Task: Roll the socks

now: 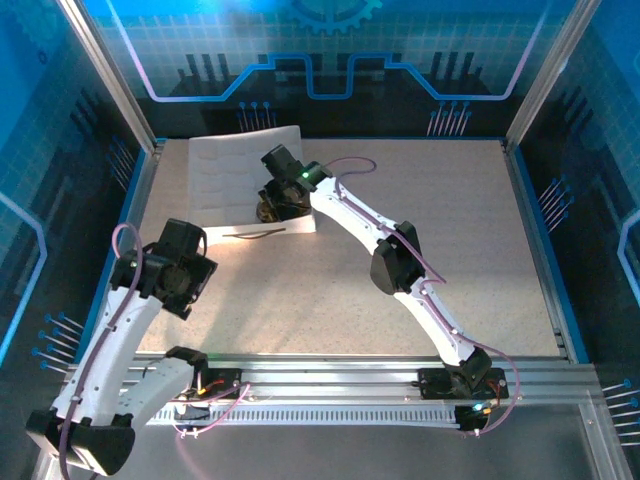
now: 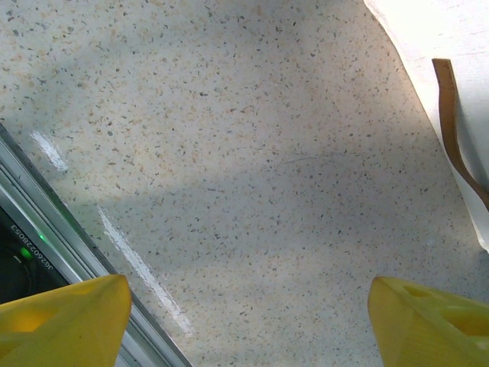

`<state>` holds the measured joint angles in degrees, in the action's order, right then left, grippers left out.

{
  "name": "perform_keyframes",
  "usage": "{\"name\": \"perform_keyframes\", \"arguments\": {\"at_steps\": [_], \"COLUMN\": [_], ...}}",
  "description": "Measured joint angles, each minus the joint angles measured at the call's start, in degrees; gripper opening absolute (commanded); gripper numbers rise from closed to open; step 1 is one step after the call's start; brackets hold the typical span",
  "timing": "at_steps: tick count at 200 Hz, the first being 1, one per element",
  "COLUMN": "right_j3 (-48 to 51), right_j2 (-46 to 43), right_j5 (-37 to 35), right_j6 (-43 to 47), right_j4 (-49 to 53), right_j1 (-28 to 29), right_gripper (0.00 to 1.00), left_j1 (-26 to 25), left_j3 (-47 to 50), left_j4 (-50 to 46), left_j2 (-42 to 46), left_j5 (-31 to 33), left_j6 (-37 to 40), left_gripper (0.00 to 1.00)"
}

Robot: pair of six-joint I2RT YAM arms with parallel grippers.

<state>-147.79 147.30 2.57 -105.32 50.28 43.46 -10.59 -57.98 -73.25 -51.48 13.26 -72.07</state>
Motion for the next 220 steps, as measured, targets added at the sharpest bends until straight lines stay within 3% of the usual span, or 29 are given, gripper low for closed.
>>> {"name": "perform_keyframes", "arguments": {"at_steps": [28,61,104,161,220], "right_j3": [1.36,1.51,1.57,0.48,2.84], "right_j2": [-1.03,-1.16,-1.05,-1.31,-4.24], "right_j5": [-1.29,-1.79,-1.42,-1.2,-0.74], "right_j6": [0.5,0.33,-0.35,-0.15,-0.24], "right_j4": [1.9,2.51,2.49,4.42,7.32], "right_j1": [0.02,0.02,0.0,-0.02,-0.02], "right_gripper": [0.15,0.13,0.41,0.5,0.67], "left_j1": [0.0,0.0,0.0,0.0,0.0], "left_j3": [0.0,0.0,0.0,0.02,0.04], "left_j4": [0.0,0.0,-0.04,-0.17,0.11], "left_j2": [0.52,0.63,1.14,2.05,1.88], "left_j5": [-0.04,-0.24,-0.24,-0.26,-0.66], "left_j6": [-0.02,-0.42,-1.09,-1.49,-1.49], "left_gripper": [0.81,0.81,0.81,0.81,0.81]}}
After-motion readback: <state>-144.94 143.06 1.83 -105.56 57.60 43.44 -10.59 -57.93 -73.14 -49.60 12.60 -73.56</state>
